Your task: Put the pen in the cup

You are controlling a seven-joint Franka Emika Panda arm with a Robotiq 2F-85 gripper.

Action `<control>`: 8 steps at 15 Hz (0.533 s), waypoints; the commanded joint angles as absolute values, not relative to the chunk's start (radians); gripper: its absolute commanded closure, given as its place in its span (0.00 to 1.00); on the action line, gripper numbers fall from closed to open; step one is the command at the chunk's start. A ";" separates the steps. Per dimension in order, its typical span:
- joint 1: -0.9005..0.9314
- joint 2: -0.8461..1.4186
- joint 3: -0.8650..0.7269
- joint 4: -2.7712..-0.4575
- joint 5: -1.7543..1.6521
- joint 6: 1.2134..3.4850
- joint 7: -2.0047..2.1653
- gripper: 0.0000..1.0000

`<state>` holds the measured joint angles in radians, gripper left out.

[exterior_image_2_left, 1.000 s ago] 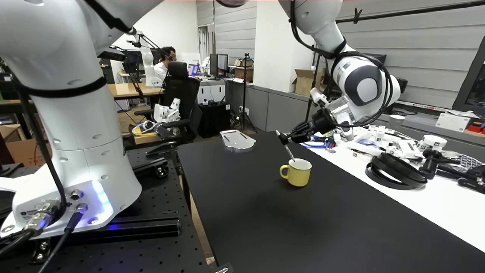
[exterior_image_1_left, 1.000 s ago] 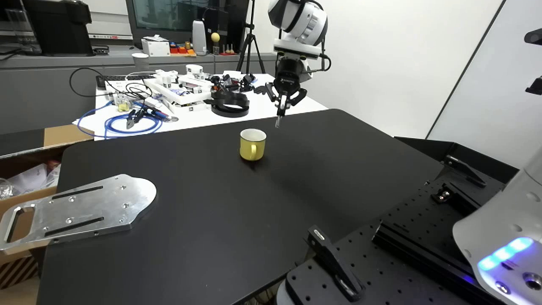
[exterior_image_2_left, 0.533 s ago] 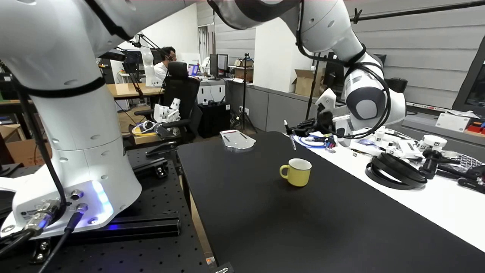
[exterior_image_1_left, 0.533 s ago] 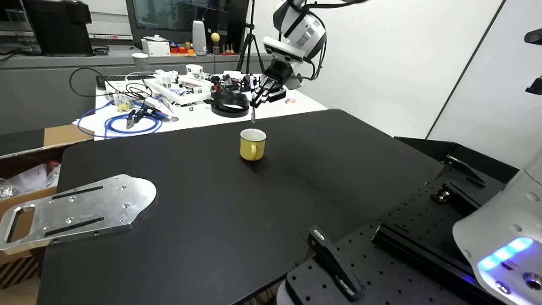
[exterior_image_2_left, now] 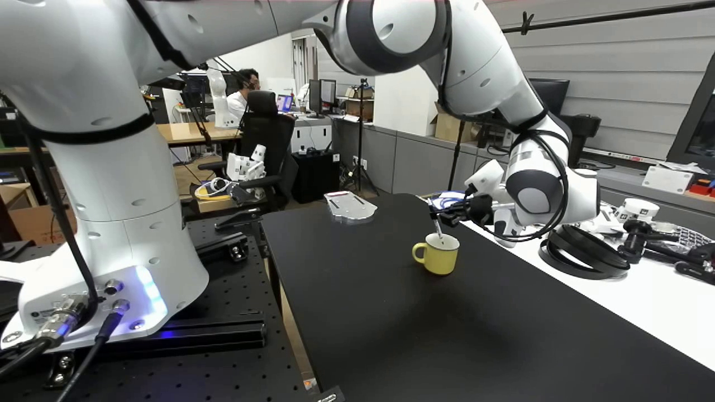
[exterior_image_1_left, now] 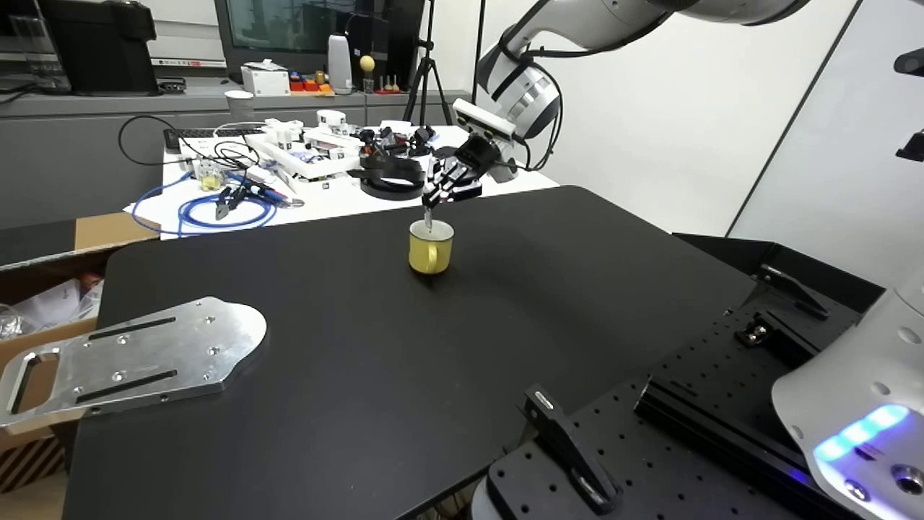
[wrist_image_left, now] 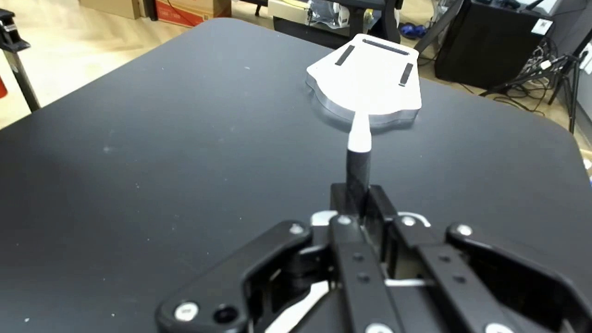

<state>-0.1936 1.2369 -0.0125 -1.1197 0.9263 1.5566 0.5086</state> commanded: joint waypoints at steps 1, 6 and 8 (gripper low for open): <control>-0.197 1.299 -0.014 -1.046 0.933 1.593 0.522 0.97; -0.199 1.292 0.006 -1.041 0.929 1.603 0.499 0.49; -0.201 1.261 0.014 -1.044 0.933 1.601 0.489 0.36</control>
<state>-0.1926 1.2817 -0.0002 -1.0775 0.9265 1.6162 0.4848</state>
